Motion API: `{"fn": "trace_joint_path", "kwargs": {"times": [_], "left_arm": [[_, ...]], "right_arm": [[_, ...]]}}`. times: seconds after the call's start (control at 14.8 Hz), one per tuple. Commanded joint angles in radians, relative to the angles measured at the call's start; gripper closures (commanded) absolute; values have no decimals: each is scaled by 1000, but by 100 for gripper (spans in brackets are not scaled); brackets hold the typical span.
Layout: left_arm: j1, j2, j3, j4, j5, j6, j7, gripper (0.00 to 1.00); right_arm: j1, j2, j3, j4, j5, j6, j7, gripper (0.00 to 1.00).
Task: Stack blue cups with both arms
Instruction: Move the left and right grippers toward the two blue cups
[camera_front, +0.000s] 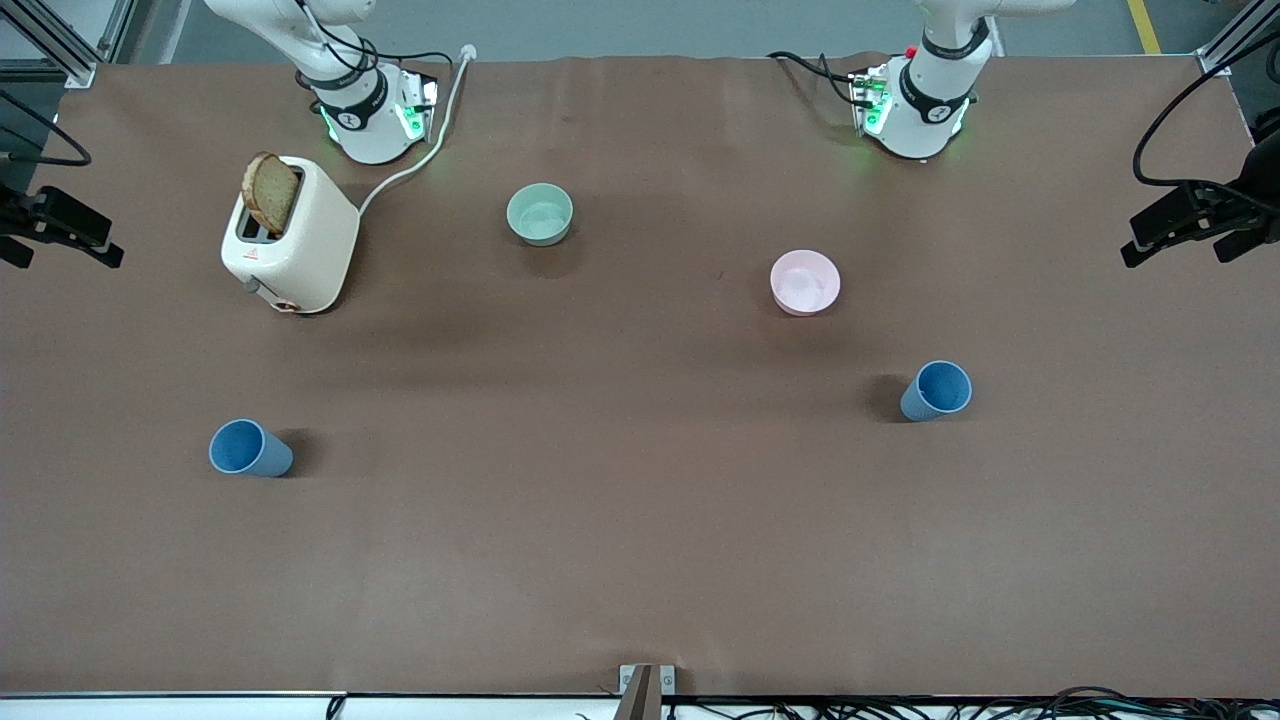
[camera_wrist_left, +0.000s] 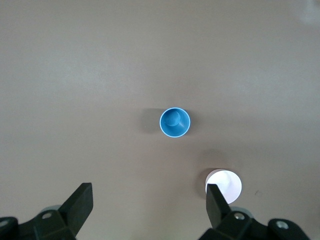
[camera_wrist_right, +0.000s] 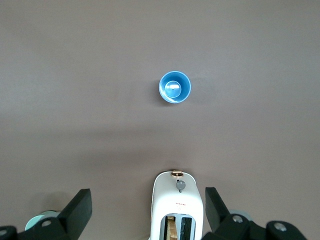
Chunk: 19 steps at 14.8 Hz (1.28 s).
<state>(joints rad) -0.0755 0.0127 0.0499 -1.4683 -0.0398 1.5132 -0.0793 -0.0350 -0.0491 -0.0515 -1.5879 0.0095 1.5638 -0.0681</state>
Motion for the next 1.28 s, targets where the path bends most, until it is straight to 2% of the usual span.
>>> {"fn": "trace_joint_path", "kwargs": {"times": [0.0,0.81,1.21], "left_arm": [[7,-31,-13,-23,18,-4,-8,0],[13,15,1,-7,17,22,10,0],[10,113,-7,2,2,24,15,0]], "right_arm": [[-10,8,5,14,-5,2,-12,0],[-10,8,5,14,-5,2,-12,0],[-10,8,5,14,-5,2,-12,0]]}}
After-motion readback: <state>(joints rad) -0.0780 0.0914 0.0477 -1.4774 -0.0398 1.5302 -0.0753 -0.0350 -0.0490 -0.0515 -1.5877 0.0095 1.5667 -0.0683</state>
